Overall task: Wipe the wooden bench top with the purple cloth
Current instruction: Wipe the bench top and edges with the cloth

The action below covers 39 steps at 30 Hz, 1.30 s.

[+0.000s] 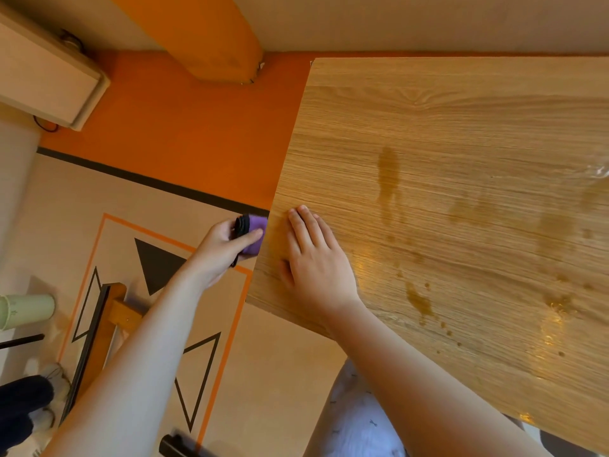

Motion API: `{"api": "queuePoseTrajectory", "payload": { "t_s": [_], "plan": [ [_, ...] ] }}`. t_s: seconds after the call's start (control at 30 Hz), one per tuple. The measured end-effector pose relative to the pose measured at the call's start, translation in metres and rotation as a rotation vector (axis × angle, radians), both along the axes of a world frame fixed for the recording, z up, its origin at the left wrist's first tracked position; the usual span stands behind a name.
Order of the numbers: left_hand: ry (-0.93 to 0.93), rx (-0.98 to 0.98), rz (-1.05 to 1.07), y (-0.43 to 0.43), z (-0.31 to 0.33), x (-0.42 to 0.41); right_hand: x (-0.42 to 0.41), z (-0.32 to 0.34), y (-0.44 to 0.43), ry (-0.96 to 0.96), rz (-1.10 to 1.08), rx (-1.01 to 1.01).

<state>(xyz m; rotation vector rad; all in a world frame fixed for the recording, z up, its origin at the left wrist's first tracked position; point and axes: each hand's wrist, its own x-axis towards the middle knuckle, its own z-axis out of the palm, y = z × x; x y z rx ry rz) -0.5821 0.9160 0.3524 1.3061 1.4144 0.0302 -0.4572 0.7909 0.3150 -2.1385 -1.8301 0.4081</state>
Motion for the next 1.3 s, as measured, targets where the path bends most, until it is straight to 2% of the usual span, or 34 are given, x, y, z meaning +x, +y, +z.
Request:
{"api": "queuePoseTrajectory", "payload": {
  "t_s": [0.13,0.27,0.4,0.53,0.6,0.67,0.8,0.9,1.1,1.3],
  "plan": [
    [0.081,-0.085,-0.106,-0.014,0.008,-0.032,0.002,0.002,0.0,0.013,-0.015,0.017],
    [0.111,-0.003,-0.213,-0.006,0.011,-0.022,0.002,0.001,0.0,0.011,-0.018,0.017],
    [0.023,0.057,-0.13,0.02,0.002,0.024,0.002,-0.001,0.001,0.009,-0.034,0.02],
    [-0.039,0.111,-0.094,0.049,-0.01,0.063,0.002,0.003,0.003,0.167,-0.074,0.028],
    [-0.045,0.118,-0.083,0.053,-0.015,0.067,0.014,0.01,0.011,0.293,-0.127,0.091],
    [-0.047,0.128,-0.067,0.051,-0.017,0.064,0.037,0.018,0.027,0.332,-0.198,0.131],
    [-0.013,0.153,-0.089,0.046,-0.015,0.056,0.102,0.02,0.075,0.085,-0.273,0.043],
    [0.015,0.144,-0.135,0.044,-0.008,0.047,0.125,0.008,0.094,-0.068,-0.239,-0.09],
    [-0.006,0.148,-0.107,0.05,-0.006,0.054,0.126,0.001,0.094,-0.101,-0.223,-0.094],
    [-0.091,0.231,-0.058,0.106,-0.017,0.136,0.123,0.0,0.096,-0.07,-0.229,-0.089]
  ]
}}
